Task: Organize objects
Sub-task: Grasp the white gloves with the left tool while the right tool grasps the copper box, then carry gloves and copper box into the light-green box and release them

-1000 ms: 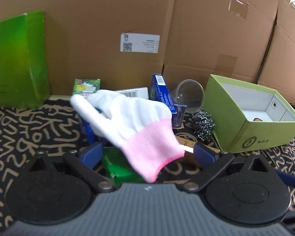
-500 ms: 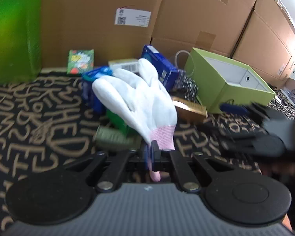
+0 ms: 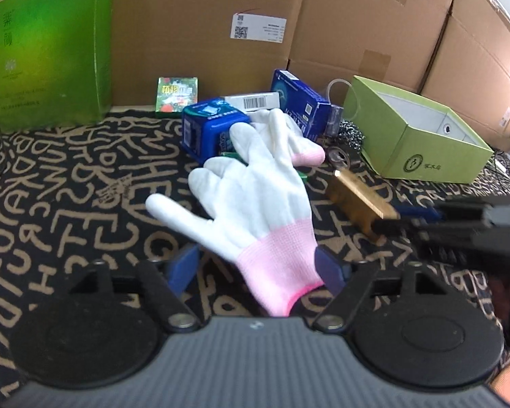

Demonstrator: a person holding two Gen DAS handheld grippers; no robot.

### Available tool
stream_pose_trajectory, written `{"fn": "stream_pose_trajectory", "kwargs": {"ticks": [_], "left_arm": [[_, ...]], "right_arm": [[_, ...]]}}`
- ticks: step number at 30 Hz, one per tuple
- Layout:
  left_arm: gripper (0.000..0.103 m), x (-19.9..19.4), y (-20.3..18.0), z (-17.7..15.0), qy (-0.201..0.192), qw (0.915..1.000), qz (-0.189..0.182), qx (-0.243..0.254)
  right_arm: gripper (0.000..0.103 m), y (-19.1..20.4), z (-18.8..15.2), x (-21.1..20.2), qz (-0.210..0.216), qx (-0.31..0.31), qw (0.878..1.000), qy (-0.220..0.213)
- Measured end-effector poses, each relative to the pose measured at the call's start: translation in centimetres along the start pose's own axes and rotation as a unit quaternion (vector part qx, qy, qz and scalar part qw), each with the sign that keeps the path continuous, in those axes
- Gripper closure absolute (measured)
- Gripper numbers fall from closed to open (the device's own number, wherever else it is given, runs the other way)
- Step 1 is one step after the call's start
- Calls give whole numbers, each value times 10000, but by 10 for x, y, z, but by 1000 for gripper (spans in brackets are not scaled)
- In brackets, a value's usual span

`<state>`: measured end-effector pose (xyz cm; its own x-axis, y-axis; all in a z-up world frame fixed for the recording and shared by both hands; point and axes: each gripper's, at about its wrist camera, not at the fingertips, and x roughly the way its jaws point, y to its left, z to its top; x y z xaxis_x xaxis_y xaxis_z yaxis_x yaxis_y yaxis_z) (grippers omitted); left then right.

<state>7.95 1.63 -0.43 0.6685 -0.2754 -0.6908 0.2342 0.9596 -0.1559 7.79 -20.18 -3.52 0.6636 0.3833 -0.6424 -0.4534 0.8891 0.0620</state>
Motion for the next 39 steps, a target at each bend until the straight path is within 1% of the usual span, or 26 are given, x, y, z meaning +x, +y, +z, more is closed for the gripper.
{"fn": "stream_pose_trajectory", "kwargs": {"ticks": [2, 3, 5, 7, 8, 9, 10, 11, 13, 15, 17, 18, 19, 20, 21, 22, 26, 30, 34, 39], "left_arm": [[21, 9, -6, 6, -18, 10000, 66, -35], [19, 14, -8, 9, -47, 9999, 119, -29], [8, 20, -15, 16, -165, 9993, 326, 37], [4, 28, -21, 22, -267, 9980, 541, 210], [9, 33, -23, 24, -253, 9974, 599, 313], [17, 37, -24, 25, -206, 9971, 610, 416], [35, 41, -24, 26, -115, 9970, 588, 499], [50, 43, -23, 25, -22, 9970, 573, 515], [60, 43, -16, 22, 94, 9984, 388, 397], [60, 41, -9, 18, 106, 9991, 298, 265], [60, 41, -4, 16, 111, 9992, 310, 210], [63, 41, -3, 16, 132, 9993, 292, 191], [76, 41, -1, 15, 161, 9995, 212, 174], [84, 40, 0, 14, 182, 9996, 139, 162], [88, 38, 0, 14, 190, 9996, 107, 162], [94, 35, 0, 14, 206, 9996, 72, 181], [95, 26, -4, 15, 260, 9994, -106, 194], [95, 10, -14, 24, 87, 9992, -277, 285], [95, -7, -34, 45, -204, 9973, -519, 476], [95, -11, -73, 82, -512, 9923, -854, 741]], "right_arm": [[75, 9, -3, -3, 60, -89, 9999, 7], [73, 10, -2, -3, 40, -102, 9999, -14], [69, 12, -1, -2, -14, -88, 9999, -65], [66, 12, 1, 0, -39, -51, 10000, -75], [66, 12, 2, 1, -60, -56, 9999, -74], [64, 12, 3, 3, -94, -71, 9999, -63], [62, 13, 3, 5, -151, -91, 9998, -50], [62, 15, 3, 7, -208, -123, 9997, -55], [62, 17, 3, 10, -249, -155, 9996, -51], [62, 18, 3, 13, -247, -127, 9996, -50], [62, 17, 3, 18, -226, -94, 9997, -21], [62, 17, 3, 21, -215, -75, 9997, 8], [67, 17, 2, 23, -207, -40, 9998, 46], [72, 17, 1, 24, -186, -14, 9998, 61], [75, 17, -1, 24, -141, 16, 9999, 54], [75, 17, -3, 23, -139, 42, 9999, 33], [75, 16, -6, 16, -57, 98, 9999, -18], [76, 12, -4, 4, -43, 151, 9997, -201], [76, 0, 3, -15, -126, 203, 9983, -532], [76, -29, 17, -50, -474, 319, 9931, -1022]]}}
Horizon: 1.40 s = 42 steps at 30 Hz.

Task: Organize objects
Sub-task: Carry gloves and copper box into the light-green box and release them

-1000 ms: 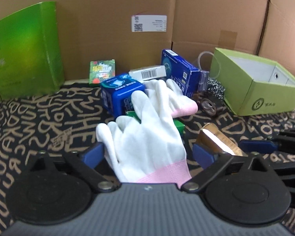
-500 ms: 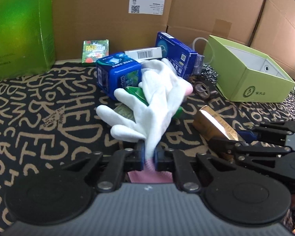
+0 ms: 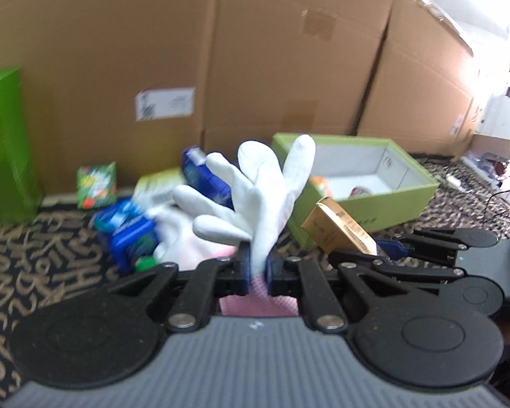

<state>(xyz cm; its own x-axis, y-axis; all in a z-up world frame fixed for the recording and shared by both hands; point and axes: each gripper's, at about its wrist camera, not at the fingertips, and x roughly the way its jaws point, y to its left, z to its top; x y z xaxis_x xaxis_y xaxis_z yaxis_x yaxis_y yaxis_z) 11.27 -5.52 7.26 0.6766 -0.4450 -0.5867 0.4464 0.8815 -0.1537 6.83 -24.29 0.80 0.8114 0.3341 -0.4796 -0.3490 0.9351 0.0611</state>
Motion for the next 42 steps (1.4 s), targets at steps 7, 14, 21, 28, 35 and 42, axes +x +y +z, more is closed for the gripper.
{"fn": "stream_pose_trajectory", "kwargs": {"ticks": [7, 14, 21, 28, 35, 42], "left_arm": [[95, 40, -62, 54, -120, 9982, -456, 362], [95, 101, -112, 97, 193, 9962, -648, 556], [95, 180, -137, 113, 569, 9941, -545, 740], [95, 232, -133, 101, 991, 9914, -410, 751], [38, 246, -132, 93, 942, 9892, -565, 975], [0, 205, -124, 96, 302, 9951, -720, 612]], "right_arm": [[76, -64, 30, -27, -812, 119, 9955, -476], [76, -132, 48, -24, -1493, 215, 9868, -584], [76, -186, 46, 11, -1837, 390, 9818, -277], [76, -214, 31, 53, -1853, 501, 9811, 232], [74, -221, 21, 71, -1869, 432, 9802, 496], [30, -206, 33, 30, -2002, 179, 9795, -99]]}}
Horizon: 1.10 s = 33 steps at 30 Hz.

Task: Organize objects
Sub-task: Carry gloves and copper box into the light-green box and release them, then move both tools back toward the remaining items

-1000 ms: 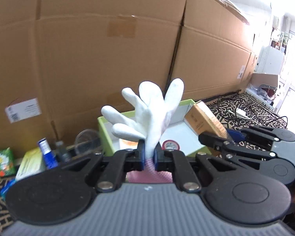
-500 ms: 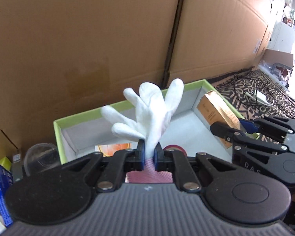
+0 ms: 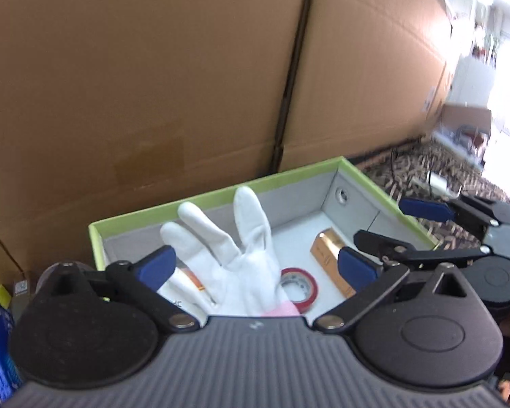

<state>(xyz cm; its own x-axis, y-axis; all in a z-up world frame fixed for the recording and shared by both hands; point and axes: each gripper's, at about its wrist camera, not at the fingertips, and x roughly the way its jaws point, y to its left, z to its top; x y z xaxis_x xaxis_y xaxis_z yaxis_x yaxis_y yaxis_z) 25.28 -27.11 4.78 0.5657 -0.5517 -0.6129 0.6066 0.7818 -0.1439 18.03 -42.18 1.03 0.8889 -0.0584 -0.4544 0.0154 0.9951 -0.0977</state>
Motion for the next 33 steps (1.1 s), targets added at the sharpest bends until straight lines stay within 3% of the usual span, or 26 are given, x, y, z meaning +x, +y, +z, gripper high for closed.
{"fn": "stream_pose_trajectory", "kwargs": {"ticks": [4, 10, 15, 23, 33], "left_arm": [[0, -36, 0, 3, -333, 9991, 48, -277], [0, -106, 6, -24, -746, 9951, 575, -301], [0, -153, 26, -56, -862, 9917, 676, -666], [0, -208, 66, -128, -788, 9825, 1423, -913], [0, -227, 125, -205, -217, 9679, 2033, -1464]], "right_arm": [[18, 2, 7, -39, 4, 150, 9988, -472], [14, 20, 9, -89, 170, -8, 9970, -758], [8, 45, -2, -116, 474, -47, 9940, -987], [7, 104, -34, -121, 1192, 27, 9901, -738], [7, 180, -79, -109, 1934, 196, 9809, -119]]}}
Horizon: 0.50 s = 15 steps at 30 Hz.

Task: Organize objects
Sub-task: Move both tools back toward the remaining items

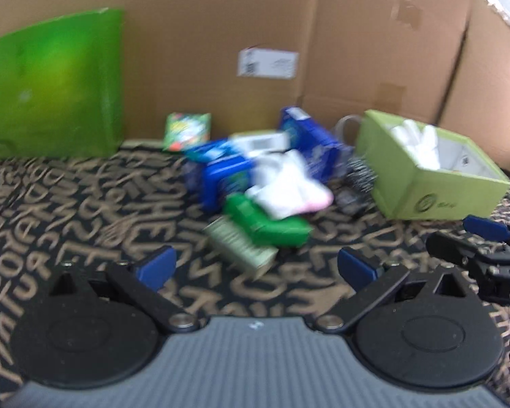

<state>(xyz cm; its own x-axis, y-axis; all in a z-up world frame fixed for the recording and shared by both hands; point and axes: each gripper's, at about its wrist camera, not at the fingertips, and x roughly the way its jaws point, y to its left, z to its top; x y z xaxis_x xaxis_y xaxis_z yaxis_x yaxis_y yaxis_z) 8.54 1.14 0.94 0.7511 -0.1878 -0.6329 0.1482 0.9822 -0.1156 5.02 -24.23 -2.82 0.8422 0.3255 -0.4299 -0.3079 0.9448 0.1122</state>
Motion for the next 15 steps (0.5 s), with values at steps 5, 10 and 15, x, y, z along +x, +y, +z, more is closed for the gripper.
{"fn": "stream_pose_trajectory", "kwargs": {"ticks": [5, 10, 15], "left_arm": [[0, -3, 28, -13, 21, 9997, 4, -238], [0, -14, 54, -14, -136, 9992, 65, -365], [0, -19, 71, -16, -155, 9987, 41, -484]], "right_arm": [[8, 30, -9, 24, 251, -52, 9989, 384], [9, 54, 6, 49, 638, 37, 9969, 449], [9, 74, 19, 83, 957, 232, 9934, 591]]}}
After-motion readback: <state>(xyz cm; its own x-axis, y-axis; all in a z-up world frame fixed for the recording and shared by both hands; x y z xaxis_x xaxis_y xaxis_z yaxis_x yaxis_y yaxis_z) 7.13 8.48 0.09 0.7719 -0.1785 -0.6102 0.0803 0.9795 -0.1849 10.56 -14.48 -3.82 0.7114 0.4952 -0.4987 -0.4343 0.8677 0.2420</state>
